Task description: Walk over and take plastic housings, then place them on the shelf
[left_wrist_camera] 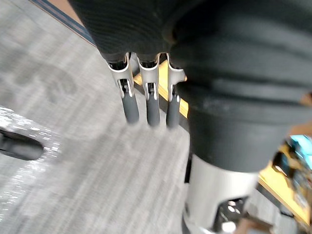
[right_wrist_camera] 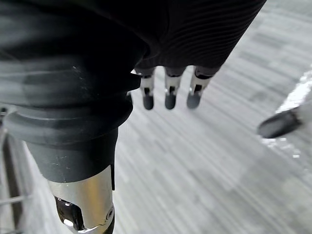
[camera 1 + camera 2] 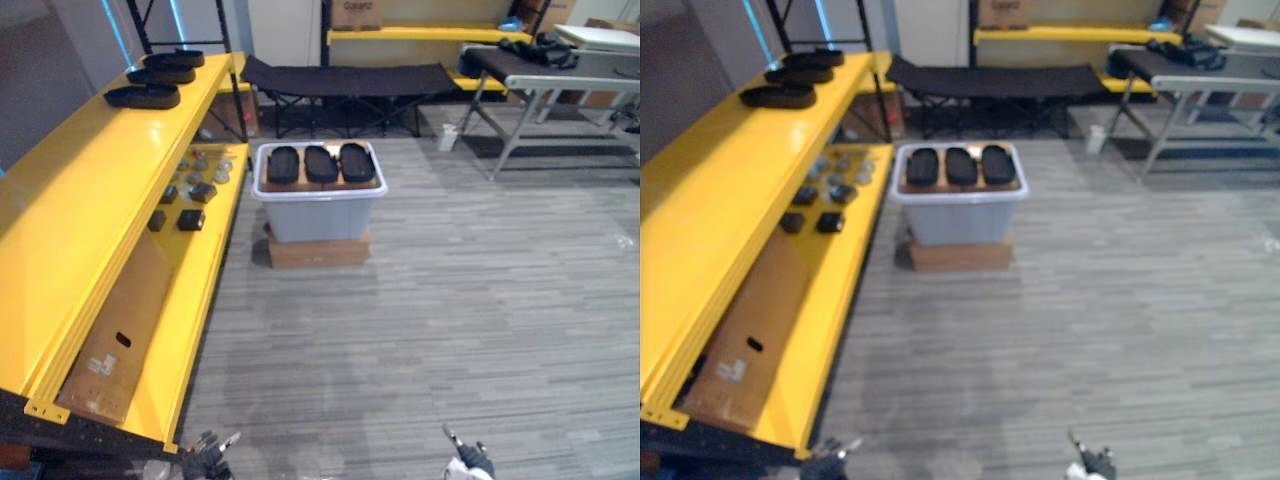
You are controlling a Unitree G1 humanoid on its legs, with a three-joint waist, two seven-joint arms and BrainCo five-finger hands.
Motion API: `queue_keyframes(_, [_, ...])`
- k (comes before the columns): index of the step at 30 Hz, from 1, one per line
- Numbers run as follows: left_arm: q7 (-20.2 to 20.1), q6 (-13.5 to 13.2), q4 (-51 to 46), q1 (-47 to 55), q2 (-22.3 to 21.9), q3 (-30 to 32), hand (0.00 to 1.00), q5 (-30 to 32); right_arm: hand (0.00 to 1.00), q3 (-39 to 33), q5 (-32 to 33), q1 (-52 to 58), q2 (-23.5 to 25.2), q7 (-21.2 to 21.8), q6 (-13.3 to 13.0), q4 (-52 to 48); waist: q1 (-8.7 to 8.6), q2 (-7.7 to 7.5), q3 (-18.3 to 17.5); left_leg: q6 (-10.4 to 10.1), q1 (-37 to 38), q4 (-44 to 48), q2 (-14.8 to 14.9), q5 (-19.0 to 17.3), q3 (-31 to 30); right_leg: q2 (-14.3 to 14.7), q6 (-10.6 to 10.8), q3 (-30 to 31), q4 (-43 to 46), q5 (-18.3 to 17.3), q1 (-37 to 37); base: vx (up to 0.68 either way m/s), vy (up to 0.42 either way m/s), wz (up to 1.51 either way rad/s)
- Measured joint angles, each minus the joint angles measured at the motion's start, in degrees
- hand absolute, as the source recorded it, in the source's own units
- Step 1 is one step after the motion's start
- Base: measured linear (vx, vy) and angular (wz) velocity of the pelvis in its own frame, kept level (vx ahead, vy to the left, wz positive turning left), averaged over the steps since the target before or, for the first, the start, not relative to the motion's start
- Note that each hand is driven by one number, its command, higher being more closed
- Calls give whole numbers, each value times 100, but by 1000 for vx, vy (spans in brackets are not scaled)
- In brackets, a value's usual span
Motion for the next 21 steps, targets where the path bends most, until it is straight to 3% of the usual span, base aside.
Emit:
queue_keyframes(3, [-193,-85,37,156,-150,69,100,71,0,5,-1,206,9,11,112,10,9,45,-11,-11,15,-5,4,-10,7,-7,9,-7,23,-35,15,-125,5,-2])
queue_keyframes(4, [-439,-168,63,176,-151,43,100,-160,0,5,-3,229,10,13,119,31,0,68,-22,-1,8,-8,4,-17,13,-3,9,-11,-15,-35,23,-85,15,-5])
queue_keyframes(6, [-1187,-265,-23,161,-131,-138,100,-755,0,14,-26,247,15,21,123,99,-5,88,-24,7,-5,-9,4,-22,9,34,11,-44,-146,-34,90,-38,3,3])
queue_keyframes(9, [-2574,-284,-637,39,-121,-915,100,-1862,0,21,-177,287,28,79,180,119,-2,83,-55,-4,-92,-9,-19,-15,-23,35,34,-138,-276,-17,116,15,11,9])
queue_keyframes(10, [-2814,-274,-675,-33,-128,-1013,100,-2077,0,21,-186,278,30,110,183,119,0,93,-55,-10,-96,-9,-29,-11,-24,27,62,-138,-276,13,117,53,26,4])
queue_keyframes(12, [-3662,-119,-711,-259,-136,-1172,100,-2909,0,21,-219,259,60,140,188,119,-14,60,-76,6,-98,-8,-57,-13,-42,10,56,-140,-272,181,125,93,16,2])
queue_keyframes(14, [-4246,23,-788,-329,-128,-1212,100,-3513,0,19,-221,203,61,144,183,119,-38,49,-73,20,-91,-5,-58,-5,-39,18,61,-147,-287,194,117,111,-4,3])
queue_keyframes(21, [-5305,533,-820,-400,-101,-1409,100,-4424,0,21,-239,-146,58,230,148,110,-91,60,-65,17,-80,26,-81,-2,-1,8,50,-149,-346,200,154,58,-12,0])
